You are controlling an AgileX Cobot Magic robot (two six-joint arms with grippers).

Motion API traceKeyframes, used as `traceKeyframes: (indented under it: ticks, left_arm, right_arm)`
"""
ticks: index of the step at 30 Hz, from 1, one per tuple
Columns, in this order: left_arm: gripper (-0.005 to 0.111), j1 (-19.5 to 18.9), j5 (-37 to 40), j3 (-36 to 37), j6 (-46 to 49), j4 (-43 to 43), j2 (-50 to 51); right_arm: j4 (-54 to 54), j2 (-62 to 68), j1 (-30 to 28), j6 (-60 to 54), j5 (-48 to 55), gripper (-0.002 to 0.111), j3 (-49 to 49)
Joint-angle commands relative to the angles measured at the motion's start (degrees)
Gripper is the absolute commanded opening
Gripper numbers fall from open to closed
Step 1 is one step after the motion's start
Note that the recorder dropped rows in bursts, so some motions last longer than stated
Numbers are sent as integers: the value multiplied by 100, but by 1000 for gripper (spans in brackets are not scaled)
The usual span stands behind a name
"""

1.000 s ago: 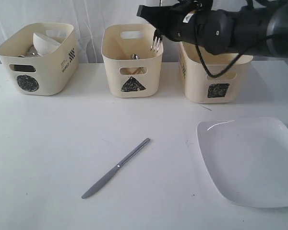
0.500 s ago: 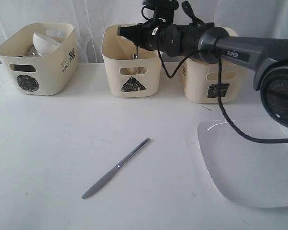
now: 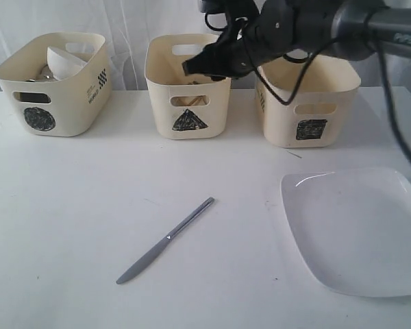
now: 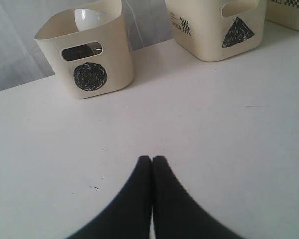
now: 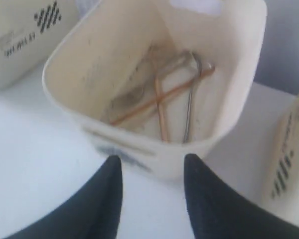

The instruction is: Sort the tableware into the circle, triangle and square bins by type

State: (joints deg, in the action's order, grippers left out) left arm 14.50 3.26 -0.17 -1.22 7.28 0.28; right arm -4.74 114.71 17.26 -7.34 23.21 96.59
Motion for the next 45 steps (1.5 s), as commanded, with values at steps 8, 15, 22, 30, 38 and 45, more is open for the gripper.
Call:
traceKeyframes:
  ticks: [8, 15, 22, 30, 38, 45]
  left_arm:
    - [0, 29, -20, 17, -11, -40, -28]
    - [0, 29, -20, 17, -11, -40, -28]
    - [0, 29, -20, 17, -11, -40, -28]
    - [0, 29, -20, 17, -11, -40, -28]
    - [0, 29, -20, 17, -11, -40, -28]
    - [0, 29, -20, 17, -11, -40, -28]
  right_arm:
    - [194, -1215, 802, -3050, 3138, 39, -1495]
    - [129, -1064, 1362, -2295, 2104, 39, -1741]
    - [57, -548, 1362, 3024, 1545, 39, -1741]
    - [210, -118, 1601, 4976, 1441, 39, -1741]
    - [1040, 96, 1760, 6821, 1441, 39, -1741]
    - [1339, 299, 1760, 7470, 1402, 39, -1741]
